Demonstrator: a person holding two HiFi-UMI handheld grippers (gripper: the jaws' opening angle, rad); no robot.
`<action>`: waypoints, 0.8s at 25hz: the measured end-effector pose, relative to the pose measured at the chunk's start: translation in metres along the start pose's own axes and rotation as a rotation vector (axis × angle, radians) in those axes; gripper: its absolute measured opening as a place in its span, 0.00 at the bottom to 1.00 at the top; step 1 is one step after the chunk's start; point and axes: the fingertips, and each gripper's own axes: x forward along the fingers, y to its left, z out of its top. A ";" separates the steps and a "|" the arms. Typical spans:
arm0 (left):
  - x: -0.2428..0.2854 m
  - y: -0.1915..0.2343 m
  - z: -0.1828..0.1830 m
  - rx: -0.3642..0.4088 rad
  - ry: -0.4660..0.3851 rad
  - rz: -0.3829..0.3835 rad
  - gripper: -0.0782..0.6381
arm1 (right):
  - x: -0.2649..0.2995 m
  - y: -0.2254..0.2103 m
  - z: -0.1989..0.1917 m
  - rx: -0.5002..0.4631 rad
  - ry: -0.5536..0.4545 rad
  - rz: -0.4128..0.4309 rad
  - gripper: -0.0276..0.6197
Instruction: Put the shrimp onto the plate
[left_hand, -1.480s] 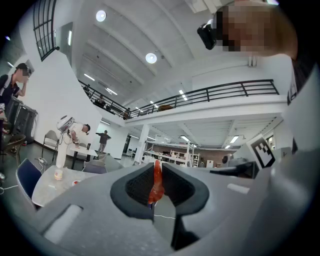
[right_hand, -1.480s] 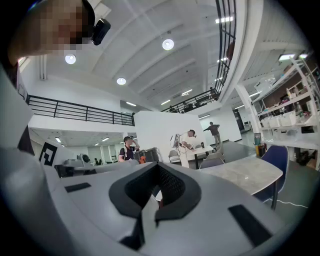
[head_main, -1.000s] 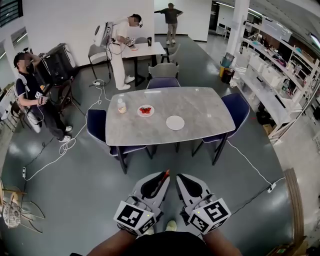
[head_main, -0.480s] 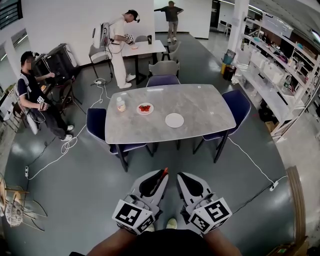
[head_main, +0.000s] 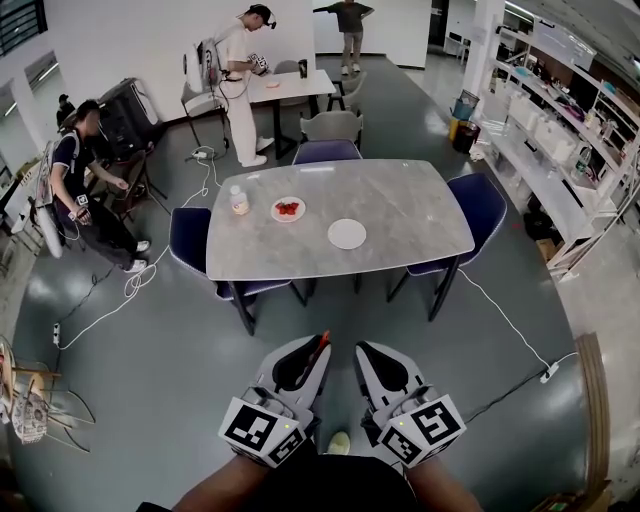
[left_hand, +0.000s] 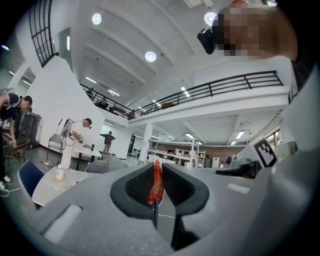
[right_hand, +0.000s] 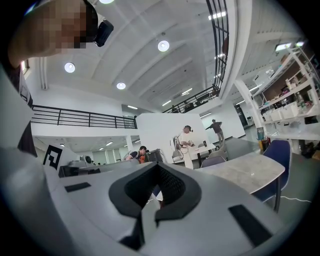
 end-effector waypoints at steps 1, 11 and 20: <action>0.003 0.001 -0.001 0.001 0.001 -0.001 0.19 | 0.002 -0.002 0.000 0.002 -0.001 0.000 0.04; 0.049 0.025 -0.012 -0.001 0.016 -0.026 0.19 | 0.033 -0.042 0.002 0.011 0.004 -0.026 0.04; 0.117 0.093 -0.015 -0.019 0.027 -0.070 0.19 | 0.109 -0.092 0.010 0.011 0.018 -0.077 0.04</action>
